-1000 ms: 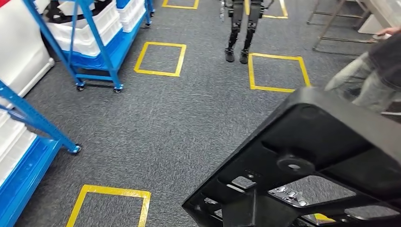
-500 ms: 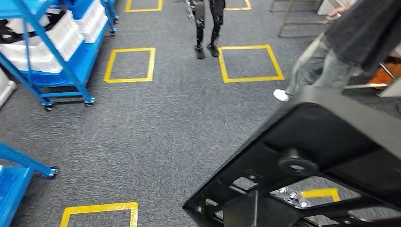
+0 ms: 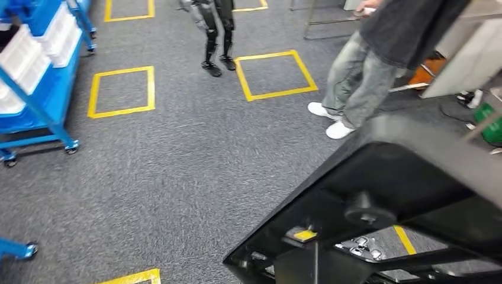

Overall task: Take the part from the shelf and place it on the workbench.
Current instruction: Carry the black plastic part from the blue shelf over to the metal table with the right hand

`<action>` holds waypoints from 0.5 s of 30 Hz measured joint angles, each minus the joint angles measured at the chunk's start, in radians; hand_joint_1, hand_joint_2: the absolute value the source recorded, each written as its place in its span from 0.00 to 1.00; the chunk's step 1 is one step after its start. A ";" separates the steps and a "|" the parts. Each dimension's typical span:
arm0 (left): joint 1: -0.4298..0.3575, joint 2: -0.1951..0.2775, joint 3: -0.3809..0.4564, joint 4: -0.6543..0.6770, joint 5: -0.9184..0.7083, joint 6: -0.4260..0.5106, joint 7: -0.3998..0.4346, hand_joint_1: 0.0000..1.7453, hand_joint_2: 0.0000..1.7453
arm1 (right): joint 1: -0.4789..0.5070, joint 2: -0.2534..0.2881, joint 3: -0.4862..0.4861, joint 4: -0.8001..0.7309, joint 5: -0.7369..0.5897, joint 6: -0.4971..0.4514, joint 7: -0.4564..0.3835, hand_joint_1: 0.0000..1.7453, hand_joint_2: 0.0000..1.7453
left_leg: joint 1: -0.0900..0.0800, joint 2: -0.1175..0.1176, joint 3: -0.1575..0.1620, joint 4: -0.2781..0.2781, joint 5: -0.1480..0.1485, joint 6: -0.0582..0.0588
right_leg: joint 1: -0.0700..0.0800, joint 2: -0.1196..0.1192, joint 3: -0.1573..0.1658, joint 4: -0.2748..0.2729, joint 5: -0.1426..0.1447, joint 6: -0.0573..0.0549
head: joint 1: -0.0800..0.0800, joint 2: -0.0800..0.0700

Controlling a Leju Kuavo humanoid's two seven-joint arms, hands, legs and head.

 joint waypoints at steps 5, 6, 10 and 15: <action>-0.001 0.000 0.004 0.000 -0.012 -0.006 -0.018 0.00 1.00 | 0.007 0.006 0.000 0.000 -0.001 -0.002 0.000 1.00 1.00 | -0.007 0.063 0.014 0.000 -0.012 -0.006 | 0.006 -0.053 0.077 -0.138 0.091 -0.013 | 0.000 0.000; -0.001 0.000 0.004 0.000 -0.014 -0.006 -0.019 0.00 1.00 | 0.007 0.007 0.000 -0.001 -0.001 -0.002 0.000 1.00 1.00 | -0.008 0.072 0.018 0.001 -0.016 -0.010 | 0.012 -0.071 0.106 -0.192 0.106 -0.020 | 0.000 0.000; -0.006 0.000 0.004 0.000 -0.013 -0.021 -0.022 0.00 1.00 | 0.013 0.013 0.000 -0.002 -0.003 -0.002 -0.001 1.00 1.00 | -0.009 0.102 0.030 0.000 -0.027 -0.029 | 0.021 -0.059 0.123 -0.239 0.112 -0.041 | 0.000 0.000; 0.000 0.001 0.011 0.000 -0.004 -0.071 -0.024 0.00 1.00 | 0.013 0.022 0.000 -0.003 -0.007 0.003 0.000 1.00 1.00 | -0.003 0.004 -0.074 0.231 -0.149 -0.042 | 0.011 -0.006 0.134 -0.252 0.119 -0.063 | 0.000 0.000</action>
